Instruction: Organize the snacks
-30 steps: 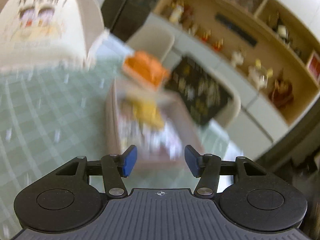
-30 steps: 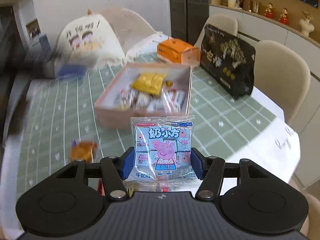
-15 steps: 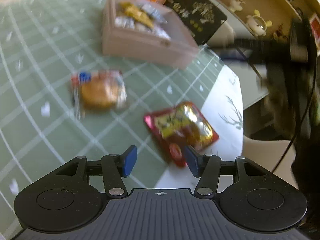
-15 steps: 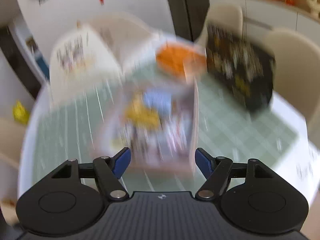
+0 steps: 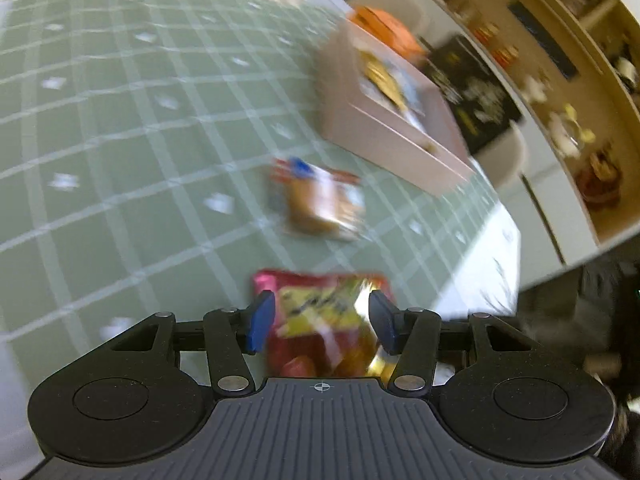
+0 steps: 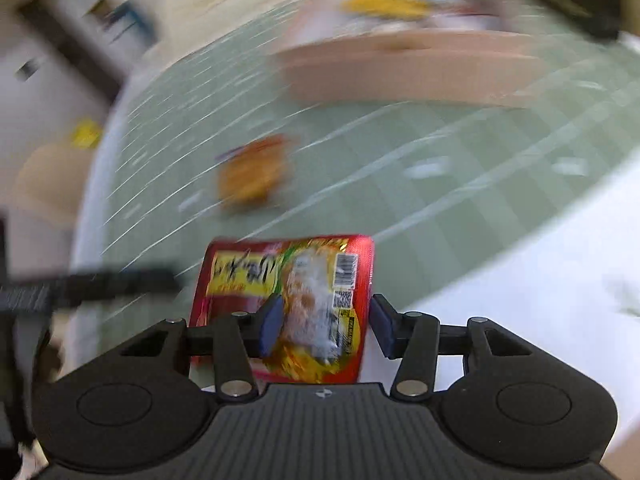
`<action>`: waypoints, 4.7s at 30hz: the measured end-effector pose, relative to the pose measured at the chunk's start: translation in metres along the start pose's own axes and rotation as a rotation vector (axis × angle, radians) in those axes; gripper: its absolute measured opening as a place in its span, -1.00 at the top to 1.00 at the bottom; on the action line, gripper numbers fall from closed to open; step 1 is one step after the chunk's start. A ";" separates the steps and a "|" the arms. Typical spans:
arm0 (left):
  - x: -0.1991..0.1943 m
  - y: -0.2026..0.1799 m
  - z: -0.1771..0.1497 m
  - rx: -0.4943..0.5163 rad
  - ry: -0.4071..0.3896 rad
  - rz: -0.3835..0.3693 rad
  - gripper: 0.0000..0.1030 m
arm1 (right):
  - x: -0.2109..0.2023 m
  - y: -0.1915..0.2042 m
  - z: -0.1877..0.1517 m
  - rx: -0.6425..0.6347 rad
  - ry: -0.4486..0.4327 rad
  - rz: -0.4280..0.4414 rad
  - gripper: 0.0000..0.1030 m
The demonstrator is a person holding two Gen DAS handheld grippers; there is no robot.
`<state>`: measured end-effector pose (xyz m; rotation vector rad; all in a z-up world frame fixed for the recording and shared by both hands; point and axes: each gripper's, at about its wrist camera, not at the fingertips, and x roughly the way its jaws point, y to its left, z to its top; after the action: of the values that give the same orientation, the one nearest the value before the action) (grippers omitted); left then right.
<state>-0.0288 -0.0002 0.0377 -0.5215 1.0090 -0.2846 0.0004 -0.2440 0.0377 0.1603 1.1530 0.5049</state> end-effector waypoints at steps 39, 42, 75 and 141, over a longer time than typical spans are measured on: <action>0.026 -0.025 0.004 0.268 0.091 0.277 -0.22 | 0.017 0.036 0.010 -0.299 -0.101 -0.226 -0.46; 0.028 -0.025 0.004 0.262 0.087 0.273 -0.22 | 0.022 0.036 0.003 -0.295 -0.105 -0.227 -0.58; 0.019 -0.006 0.002 0.020 0.080 -0.112 -0.33 | 0.013 0.067 -0.032 -0.341 -0.151 -0.125 0.09; 0.021 -0.021 0.000 0.154 0.184 0.048 0.46 | 0.031 0.042 0.017 -0.340 -0.163 -0.179 -0.08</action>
<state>-0.0175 -0.0272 0.0338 -0.3348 1.1661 -0.3699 0.0122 -0.1906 0.0347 -0.1913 0.8980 0.5108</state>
